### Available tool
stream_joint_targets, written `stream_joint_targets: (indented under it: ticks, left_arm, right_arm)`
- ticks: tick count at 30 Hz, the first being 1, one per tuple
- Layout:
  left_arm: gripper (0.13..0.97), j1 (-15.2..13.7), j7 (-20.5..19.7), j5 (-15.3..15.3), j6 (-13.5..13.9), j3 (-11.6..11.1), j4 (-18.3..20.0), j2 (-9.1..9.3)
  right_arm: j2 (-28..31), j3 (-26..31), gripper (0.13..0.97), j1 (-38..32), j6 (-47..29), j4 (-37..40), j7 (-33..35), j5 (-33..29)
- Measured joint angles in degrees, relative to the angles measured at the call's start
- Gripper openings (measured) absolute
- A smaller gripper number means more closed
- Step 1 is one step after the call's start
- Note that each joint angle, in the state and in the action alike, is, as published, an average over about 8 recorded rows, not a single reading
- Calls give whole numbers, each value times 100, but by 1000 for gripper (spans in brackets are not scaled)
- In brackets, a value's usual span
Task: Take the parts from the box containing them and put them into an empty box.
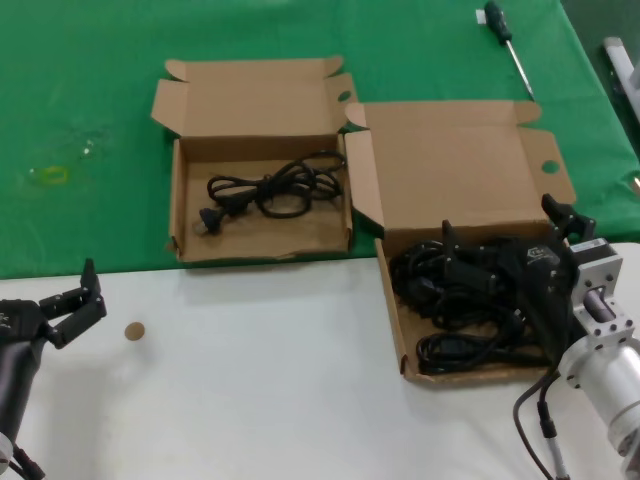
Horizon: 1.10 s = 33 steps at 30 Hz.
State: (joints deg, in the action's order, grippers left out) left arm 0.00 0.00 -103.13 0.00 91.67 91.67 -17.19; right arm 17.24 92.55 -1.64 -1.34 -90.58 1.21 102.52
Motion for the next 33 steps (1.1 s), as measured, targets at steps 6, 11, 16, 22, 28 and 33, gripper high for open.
stream_joint_targets:
  ticks: [6,11,16,22,28,33]
  left_arm:
    - [966,0,0,0,0,0,0,0]
    - [966,0,0,0,0,0,0,0]
    - [966,0,0,0,0,0,0,0]
    - [966,0,0,0,0,0,0,0]
    - [966,0,0,0,0,0,0,0]
    - [966,0,0,0,0,0,0,0]
  right_arm:
    - [0,0,966,0,0,0,0,0]
    - [0,0,966,0,0,0,0,0]
    - [0,0,966,0,0,0,0,0]
    - [0,0,966,0,0,0,0,0]
    - [0,0,966,0,0,0,0,0]
    - [0,0,966,0,0,0,0,0]
